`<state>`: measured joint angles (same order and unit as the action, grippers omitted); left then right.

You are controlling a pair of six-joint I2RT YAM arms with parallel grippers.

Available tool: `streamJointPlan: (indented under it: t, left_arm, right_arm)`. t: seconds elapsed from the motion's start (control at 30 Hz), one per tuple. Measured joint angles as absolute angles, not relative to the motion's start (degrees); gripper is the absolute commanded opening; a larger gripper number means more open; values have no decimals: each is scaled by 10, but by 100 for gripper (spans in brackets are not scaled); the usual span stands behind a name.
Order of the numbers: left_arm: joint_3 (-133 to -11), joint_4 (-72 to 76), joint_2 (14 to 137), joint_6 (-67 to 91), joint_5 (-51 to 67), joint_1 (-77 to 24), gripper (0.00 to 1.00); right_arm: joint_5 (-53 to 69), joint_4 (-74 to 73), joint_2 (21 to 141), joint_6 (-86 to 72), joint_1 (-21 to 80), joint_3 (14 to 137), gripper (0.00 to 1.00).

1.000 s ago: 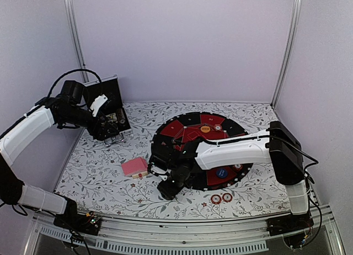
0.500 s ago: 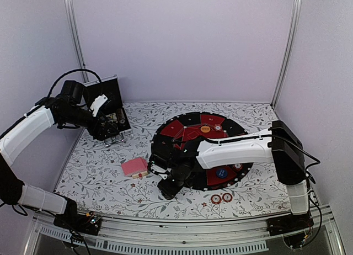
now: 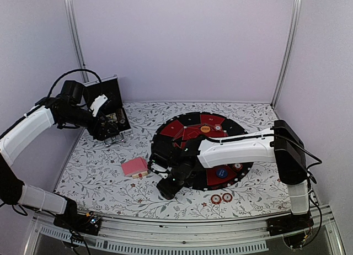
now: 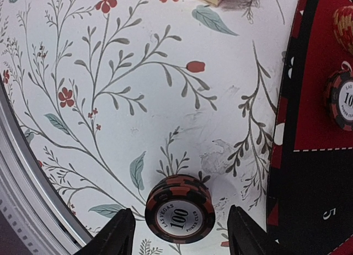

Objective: Distribute texas hold em gaming equipment

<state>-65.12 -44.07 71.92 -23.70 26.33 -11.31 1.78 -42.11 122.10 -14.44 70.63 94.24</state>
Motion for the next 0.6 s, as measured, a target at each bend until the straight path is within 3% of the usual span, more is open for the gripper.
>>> streamJointPlan:
  t: [0.6]
  left_arm:
    - [-651,-441,719,-237,263,-113,100]
  right_arm:
    - [23,-423,1221,-143,706,942,55]
